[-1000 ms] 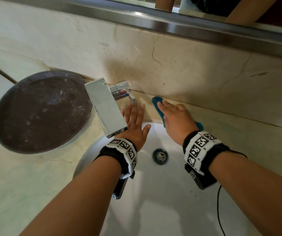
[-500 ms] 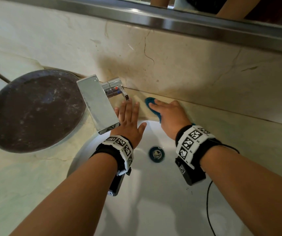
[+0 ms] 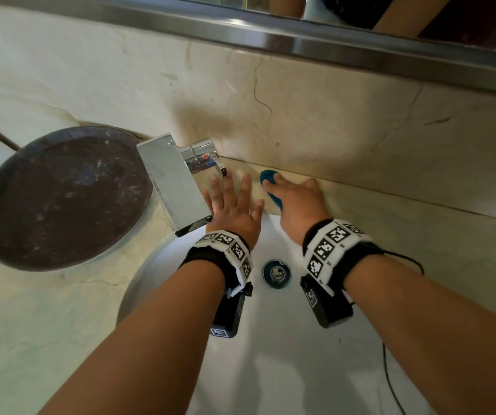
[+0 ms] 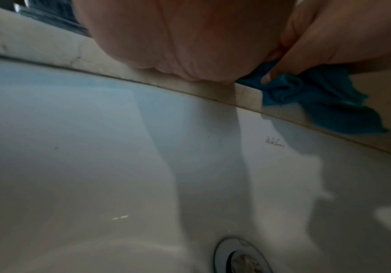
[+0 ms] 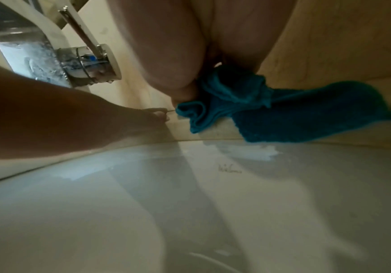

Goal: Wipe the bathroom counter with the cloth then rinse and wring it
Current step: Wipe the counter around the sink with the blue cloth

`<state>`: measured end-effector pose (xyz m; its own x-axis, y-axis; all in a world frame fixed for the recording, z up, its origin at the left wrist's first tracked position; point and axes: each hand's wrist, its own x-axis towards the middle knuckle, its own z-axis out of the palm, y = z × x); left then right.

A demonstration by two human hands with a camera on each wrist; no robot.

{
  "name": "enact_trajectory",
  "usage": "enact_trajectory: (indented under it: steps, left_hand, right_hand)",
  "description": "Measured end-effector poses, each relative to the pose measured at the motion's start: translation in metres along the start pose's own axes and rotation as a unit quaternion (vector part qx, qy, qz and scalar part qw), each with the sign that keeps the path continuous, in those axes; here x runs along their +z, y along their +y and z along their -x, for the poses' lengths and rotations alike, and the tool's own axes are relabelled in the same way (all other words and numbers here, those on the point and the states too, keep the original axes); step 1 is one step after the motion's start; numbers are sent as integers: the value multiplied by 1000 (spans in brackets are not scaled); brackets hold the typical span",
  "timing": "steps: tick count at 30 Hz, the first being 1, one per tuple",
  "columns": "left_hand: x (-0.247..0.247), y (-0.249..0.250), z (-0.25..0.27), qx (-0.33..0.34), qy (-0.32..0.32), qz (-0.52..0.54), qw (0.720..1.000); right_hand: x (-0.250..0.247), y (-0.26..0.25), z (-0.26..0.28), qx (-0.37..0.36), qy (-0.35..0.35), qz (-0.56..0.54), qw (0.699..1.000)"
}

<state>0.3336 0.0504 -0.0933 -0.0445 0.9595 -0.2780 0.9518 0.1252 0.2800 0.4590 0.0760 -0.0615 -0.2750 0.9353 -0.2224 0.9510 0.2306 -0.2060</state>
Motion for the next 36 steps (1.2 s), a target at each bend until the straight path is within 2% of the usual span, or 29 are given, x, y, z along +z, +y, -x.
enact_trajectory:
  steps: [3,8,12,17,20,23,26,30,34,36]
  left_hand:
    - [-1,-1,0,1,-10,-6,1000]
    - [-4,-1,0,7,-11,-5,1000]
    - [-4,-5,11,30,-28,-17,999]
    - [-10,-21,36,66,-46,-35,996]
    - [-15,-41,41,72,-46,-22,996]
    - [-16,-53,42,74,-39,-24,996]
    - [-16,-54,46,63,-8,21,998]
    - [-17,-50,50,59,13,28,998]
    - [-19,-42,48,71,13,4,997]
    - [-19,-34,46,87,19,-1,996]
  right_hand:
    - [4,7,2,-8,9,7,1000]
    - [6,47,21,87,29,14,996]
    - [1,39,17,118,25,-22,992]
    - [4,-1,-3,46,72,-131,988]
    - [-1,-24,-16,25,55,-116,991]
    - [-2,-42,-26,-44,46,-85,994]
    - [13,-48,-28,-93,31,-85,992]
    - [28,-28,-10,-45,35,-195,979]
    - [24,1,7,-22,40,-212,976]
    - [22,16,12,14,54,-230,971]
